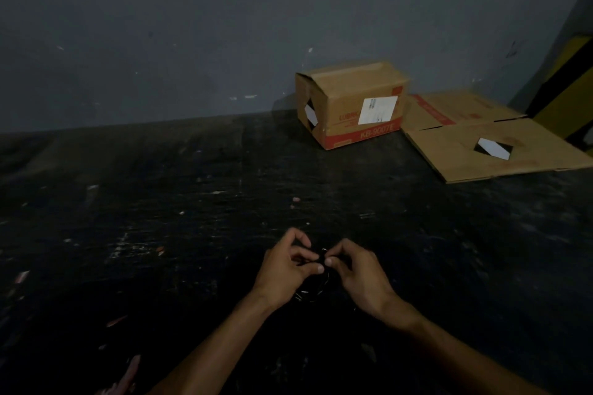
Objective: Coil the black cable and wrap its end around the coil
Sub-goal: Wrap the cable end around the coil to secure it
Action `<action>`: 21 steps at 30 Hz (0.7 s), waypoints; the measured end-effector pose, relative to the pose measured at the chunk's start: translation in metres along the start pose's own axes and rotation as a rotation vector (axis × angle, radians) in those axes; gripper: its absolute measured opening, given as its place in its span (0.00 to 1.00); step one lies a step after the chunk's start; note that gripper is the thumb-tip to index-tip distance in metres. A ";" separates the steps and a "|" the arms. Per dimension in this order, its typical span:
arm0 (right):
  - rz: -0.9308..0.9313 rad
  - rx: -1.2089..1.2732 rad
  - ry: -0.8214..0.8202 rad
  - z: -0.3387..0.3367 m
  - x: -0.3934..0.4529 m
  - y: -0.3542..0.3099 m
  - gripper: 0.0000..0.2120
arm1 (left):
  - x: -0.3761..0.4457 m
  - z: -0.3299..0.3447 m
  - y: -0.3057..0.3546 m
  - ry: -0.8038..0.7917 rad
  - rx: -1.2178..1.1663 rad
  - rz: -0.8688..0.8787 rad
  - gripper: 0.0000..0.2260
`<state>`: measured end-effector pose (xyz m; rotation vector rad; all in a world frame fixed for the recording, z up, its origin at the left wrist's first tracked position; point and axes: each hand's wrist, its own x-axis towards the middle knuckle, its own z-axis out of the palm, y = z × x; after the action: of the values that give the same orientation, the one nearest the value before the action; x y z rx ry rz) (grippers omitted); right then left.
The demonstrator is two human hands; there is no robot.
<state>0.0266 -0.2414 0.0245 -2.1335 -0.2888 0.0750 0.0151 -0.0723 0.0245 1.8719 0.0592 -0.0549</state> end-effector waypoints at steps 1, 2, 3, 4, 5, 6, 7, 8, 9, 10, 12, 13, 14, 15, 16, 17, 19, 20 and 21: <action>0.018 0.010 0.008 0.001 0.000 0.000 0.04 | 0.000 -0.001 -0.001 -0.008 0.008 -0.001 0.18; 0.030 0.022 0.022 0.001 0.000 0.000 0.05 | 0.000 -0.001 -0.002 -0.014 0.013 -0.004 0.18; 0.037 0.040 0.034 0.001 0.001 0.000 0.07 | 0.000 -0.001 -0.003 -0.019 0.017 -0.006 0.18; 0.044 0.057 0.034 0.000 0.002 0.001 0.08 | 0.000 -0.001 -0.004 -0.023 0.019 -0.007 0.18; 0.057 0.072 0.019 0.000 0.003 0.002 0.10 | 0.000 -0.001 -0.006 -0.027 0.019 -0.010 0.18; 0.078 0.085 -0.006 0.000 0.004 0.003 0.11 | 0.000 -0.001 -0.007 -0.031 0.017 -0.014 0.18; 0.099 0.098 -0.031 0.000 0.006 0.005 0.10 | 0.000 -0.001 -0.008 -0.036 0.008 -0.019 0.18; 0.117 0.109 -0.052 0.001 0.007 0.007 0.08 | 0.000 0.000 -0.010 -0.042 -0.004 -0.025 0.18; 0.131 0.117 -0.063 0.001 0.008 0.010 0.05 | 0.000 0.001 -0.012 -0.044 -0.020 -0.031 0.17; 0.141 0.123 -0.063 0.002 0.009 0.012 0.03 | 0.001 0.003 -0.013 -0.042 -0.037 -0.038 0.17; 0.151 0.127 -0.036 0.003 0.011 0.015 0.02 | 0.002 0.006 -0.014 -0.028 -0.067 -0.040 0.16; 0.159 0.132 -0.015 0.003 0.013 0.016 0.04 | 0.003 0.008 -0.014 -0.021 -0.072 -0.036 0.15; 0.174 0.151 0.005 0.003 0.015 0.017 0.05 | 0.003 0.008 -0.015 -0.011 -0.062 -0.035 0.14; 0.197 0.188 0.023 0.003 0.017 0.018 0.06 | 0.003 0.009 -0.018 0.001 -0.044 -0.042 0.13; 0.225 0.239 0.043 0.004 0.020 0.020 0.07 | 0.003 0.008 -0.022 0.012 -0.023 -0.055 0.13; 0.258 0.287 0.064 0.004 0.022 0.023 0.07 | 0.002 0.008 -0.027 0.022 -0.012 -0.079 0.13; 0.335 0.352 0.103 0.003 0.026 0.028 0.07 | 0.000 0.006 -0.037 0.026 -0.053 -0.171 0.13; 0.376 0.380 0.111 0.003 0.027 0.031 0.06 | -0.002 0.005 -0.040 0.022 -0.119 -0.237 0.13; 0.414 0.407 0.115 0.004 0.027 0.032 0.05 | -0.004 0.004 -0.042 0.021 -0.204 -0.308 0.14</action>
<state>0.0575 -0.2492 -0.0030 -1.7534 0.2246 0.2300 0.0087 -0.0640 -0.0163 1.6464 0.3550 -0.2324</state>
